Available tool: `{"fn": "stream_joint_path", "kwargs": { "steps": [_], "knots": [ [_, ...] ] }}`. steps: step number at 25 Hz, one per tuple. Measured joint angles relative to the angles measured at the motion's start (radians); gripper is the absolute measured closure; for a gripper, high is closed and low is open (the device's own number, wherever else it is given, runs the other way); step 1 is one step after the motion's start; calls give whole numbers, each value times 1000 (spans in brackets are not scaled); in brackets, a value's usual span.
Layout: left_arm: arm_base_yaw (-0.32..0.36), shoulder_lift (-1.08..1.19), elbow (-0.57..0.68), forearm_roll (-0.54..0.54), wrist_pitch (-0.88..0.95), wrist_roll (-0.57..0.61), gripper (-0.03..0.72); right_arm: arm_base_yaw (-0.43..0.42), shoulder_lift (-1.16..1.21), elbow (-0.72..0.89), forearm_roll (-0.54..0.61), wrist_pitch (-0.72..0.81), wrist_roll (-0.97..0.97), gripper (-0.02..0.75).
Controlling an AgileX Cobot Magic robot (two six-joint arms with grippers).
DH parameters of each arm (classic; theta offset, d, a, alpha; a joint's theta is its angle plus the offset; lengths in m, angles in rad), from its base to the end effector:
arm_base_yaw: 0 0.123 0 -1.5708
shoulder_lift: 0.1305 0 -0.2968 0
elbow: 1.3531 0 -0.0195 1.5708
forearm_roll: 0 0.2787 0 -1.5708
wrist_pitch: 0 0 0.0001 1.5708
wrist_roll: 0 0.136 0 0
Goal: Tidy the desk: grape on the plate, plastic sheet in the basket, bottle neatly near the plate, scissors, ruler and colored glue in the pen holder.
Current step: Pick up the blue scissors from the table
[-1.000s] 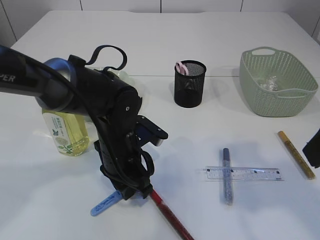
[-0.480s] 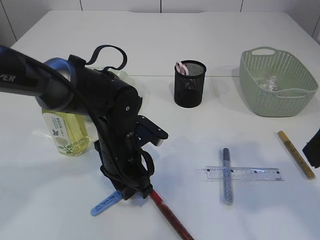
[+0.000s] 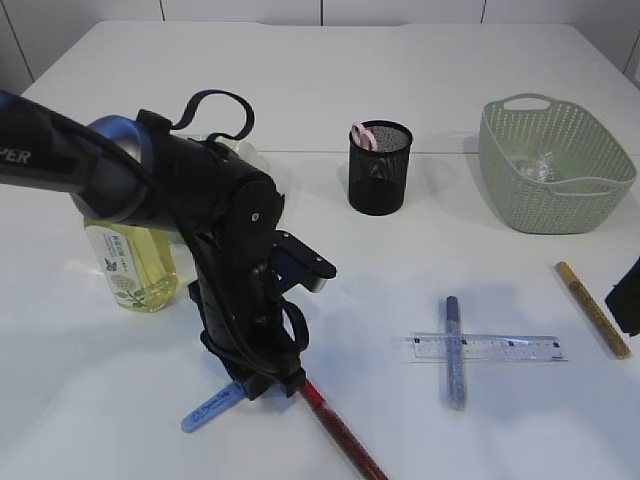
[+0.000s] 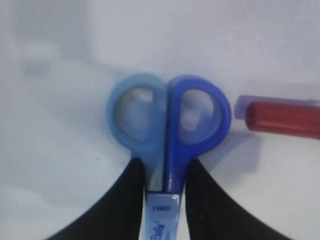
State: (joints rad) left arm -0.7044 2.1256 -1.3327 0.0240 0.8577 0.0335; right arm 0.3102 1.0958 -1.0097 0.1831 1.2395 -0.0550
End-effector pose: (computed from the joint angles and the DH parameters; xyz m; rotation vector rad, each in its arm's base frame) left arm 0.3167 -0.2659 0.0509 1.1510 2.9091 0.0231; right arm 0.2049 0.0903 0.2957 -0.4694 2.7795 0.3169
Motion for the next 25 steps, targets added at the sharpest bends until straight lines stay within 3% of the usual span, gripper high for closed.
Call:
{"fn": "stream_joint_path", "kwargs": {
  "steps": [25],
  "knots": [
    [0, 0, 0, -2, -2, -9, 472, 0, 0, 0, 0, 0, 0, 374]
  ]
}}
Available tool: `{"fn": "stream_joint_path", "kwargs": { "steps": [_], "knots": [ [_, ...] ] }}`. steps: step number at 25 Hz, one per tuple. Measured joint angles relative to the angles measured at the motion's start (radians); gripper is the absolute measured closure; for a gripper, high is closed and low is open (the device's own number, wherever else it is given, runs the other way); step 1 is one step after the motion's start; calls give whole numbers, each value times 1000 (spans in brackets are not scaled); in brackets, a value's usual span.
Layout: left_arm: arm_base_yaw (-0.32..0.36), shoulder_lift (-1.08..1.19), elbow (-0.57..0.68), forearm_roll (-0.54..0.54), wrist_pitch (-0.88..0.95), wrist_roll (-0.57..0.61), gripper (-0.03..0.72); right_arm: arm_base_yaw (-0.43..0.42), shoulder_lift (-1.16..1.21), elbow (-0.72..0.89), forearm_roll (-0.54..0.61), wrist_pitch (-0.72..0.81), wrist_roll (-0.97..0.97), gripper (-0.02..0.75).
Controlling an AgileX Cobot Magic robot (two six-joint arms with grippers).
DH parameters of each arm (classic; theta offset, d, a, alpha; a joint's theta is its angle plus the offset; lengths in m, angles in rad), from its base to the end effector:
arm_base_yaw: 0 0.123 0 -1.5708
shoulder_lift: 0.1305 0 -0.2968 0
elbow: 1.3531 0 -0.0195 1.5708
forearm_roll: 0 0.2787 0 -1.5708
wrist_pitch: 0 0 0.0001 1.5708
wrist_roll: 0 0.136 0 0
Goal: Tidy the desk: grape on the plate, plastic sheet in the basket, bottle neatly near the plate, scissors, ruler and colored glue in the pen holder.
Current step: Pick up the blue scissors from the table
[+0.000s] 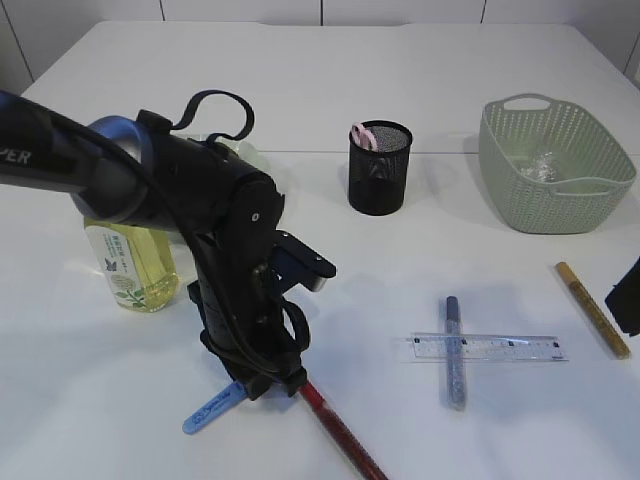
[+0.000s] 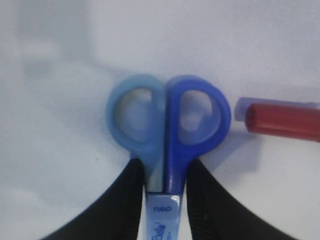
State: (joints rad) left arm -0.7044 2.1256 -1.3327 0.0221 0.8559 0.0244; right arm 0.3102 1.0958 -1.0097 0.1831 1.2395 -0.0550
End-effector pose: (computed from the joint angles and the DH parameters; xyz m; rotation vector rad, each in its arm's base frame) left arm 0.3168 -0.2662 0.0509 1.1356 2.9138 0.0199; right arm 0.2049 0.0903 0.2957 -0.4694 2.7795 0.3169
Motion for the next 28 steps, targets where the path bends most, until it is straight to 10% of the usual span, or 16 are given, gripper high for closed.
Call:
{"fn": "stream_joint_path", "kwargs": {
  "steps": [28],
  "knots": [
    [9, -2, 4, -7, -8, -44, 476, 0, 0, 0, 0, 0, 0, 374]
  ]
}}
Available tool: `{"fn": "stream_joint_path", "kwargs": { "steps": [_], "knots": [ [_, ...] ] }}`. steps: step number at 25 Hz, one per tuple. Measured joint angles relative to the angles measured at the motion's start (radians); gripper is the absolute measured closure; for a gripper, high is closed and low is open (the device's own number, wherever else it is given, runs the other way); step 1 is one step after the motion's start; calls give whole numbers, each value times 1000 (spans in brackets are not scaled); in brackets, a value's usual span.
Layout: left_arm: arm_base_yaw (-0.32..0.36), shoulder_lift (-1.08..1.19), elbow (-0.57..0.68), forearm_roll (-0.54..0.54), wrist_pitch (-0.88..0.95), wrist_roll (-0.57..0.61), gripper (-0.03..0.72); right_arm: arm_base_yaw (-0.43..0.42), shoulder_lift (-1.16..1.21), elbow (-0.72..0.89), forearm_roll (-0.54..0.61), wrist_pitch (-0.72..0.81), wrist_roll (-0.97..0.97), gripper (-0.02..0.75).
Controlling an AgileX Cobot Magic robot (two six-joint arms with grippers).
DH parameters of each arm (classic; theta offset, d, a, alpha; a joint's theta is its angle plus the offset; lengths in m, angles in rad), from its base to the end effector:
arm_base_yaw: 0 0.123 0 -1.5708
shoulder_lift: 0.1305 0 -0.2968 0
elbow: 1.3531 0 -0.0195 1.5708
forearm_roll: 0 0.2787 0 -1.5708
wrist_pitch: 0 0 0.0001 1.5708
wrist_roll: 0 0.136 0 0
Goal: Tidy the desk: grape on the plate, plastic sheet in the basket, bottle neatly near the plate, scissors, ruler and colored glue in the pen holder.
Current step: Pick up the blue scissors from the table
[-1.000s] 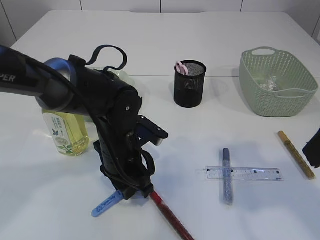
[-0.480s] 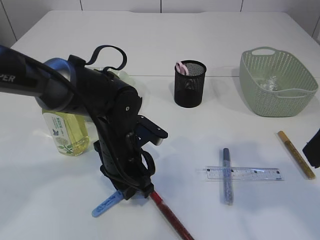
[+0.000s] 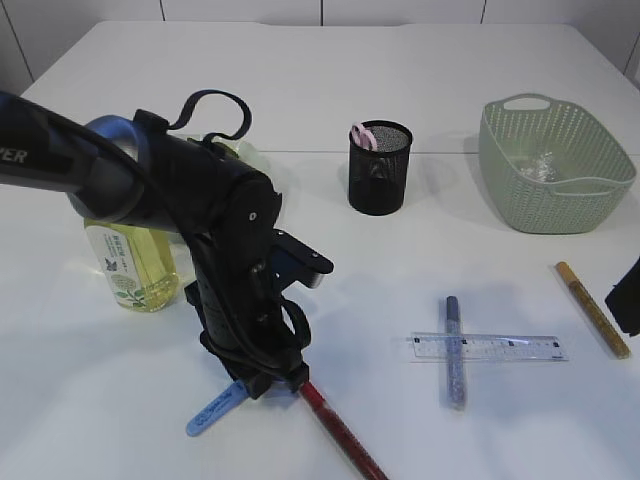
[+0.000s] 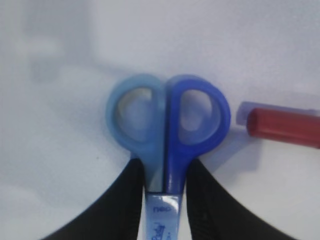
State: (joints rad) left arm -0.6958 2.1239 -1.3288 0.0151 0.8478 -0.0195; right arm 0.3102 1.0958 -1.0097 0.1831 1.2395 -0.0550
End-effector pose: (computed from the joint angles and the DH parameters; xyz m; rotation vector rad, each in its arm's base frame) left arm 0.3186 -0.2641 0.0507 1.0508 2.9414 0.0084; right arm 0.2049 0.0903 0.2957 -0.4694 2.7795 0.3169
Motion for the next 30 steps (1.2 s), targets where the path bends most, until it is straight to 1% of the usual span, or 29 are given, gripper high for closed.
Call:
{"fn": "stream_joint_path", "kwargs": {
  "steps": [5, 11, 20, 30],
  "knots": [
    [16, -1, 0, -33, -15, -2, 476, 0, 0, 0, 0, 0, 0, 374],
    [22, -2, 1, -71, -84, -3, 476, 0, 0, 0, 0, 0, 0, 374],
    [22, -2, 1, -78, -154, -18, 476, 0, 0, 0, 0, 0, 0, 374],
    [22, -6, 6, -78, -155, -27, 476, 0, 0, 0, 0, 0, 0, 374]
  ]
}}
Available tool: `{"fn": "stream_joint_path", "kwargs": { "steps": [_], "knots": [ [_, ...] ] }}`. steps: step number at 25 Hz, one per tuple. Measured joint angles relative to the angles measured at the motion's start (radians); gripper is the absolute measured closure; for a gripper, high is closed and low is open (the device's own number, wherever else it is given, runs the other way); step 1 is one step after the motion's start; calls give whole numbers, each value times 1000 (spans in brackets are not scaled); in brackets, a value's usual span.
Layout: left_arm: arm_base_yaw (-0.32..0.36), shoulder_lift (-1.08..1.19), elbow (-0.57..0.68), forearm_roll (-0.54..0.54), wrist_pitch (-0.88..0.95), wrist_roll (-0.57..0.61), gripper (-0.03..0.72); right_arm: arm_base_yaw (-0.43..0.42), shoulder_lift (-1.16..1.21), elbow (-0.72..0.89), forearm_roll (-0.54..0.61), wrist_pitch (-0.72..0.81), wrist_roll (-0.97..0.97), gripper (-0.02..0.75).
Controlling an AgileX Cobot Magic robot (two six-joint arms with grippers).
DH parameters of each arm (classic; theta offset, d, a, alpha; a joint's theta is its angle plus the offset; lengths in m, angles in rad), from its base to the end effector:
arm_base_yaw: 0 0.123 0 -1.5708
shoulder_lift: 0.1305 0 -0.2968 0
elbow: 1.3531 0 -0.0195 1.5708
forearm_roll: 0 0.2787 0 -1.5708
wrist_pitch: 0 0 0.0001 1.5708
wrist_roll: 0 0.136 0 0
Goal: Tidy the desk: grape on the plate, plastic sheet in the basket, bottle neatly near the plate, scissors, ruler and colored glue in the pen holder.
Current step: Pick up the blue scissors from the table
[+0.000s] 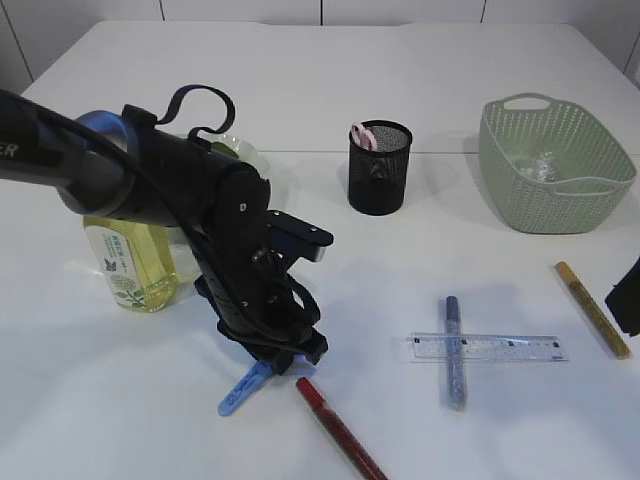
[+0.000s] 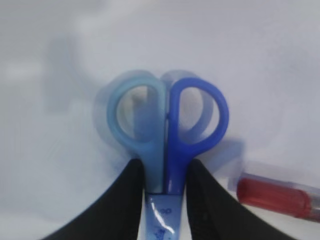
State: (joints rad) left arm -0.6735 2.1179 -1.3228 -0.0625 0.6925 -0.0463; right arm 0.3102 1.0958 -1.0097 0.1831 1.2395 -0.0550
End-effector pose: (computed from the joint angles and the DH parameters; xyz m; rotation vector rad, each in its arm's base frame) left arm 0.3355 -0.2747 0.0539 0.8597 2.8678 -0.1517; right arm 0.2049 0.0903 0.2957 -0.4694 2.7795 0.3169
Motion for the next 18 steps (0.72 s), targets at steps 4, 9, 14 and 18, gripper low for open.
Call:
{"fn": "stream_joint_path", "kwargs": {
  "steps": [4, 9, 14, 18],
  "knots": [
    [10, -2, -2, 0, 33, -2, 475, 0, 0, 0, 0, 0, 0, 374],
    [23, -2, -31, 0, 44, -2, 473, 0, 0, 0, 0, 0, 0, 372],
    [23, -4, -33, -2, 52, -2, 473, 0, 0, 0, 0, 0, 0, 372],
    [23, -4, -33, -2, 52, -2, 472, 0, 0, 0, 0, 0, 0, 373]
  ]
}}
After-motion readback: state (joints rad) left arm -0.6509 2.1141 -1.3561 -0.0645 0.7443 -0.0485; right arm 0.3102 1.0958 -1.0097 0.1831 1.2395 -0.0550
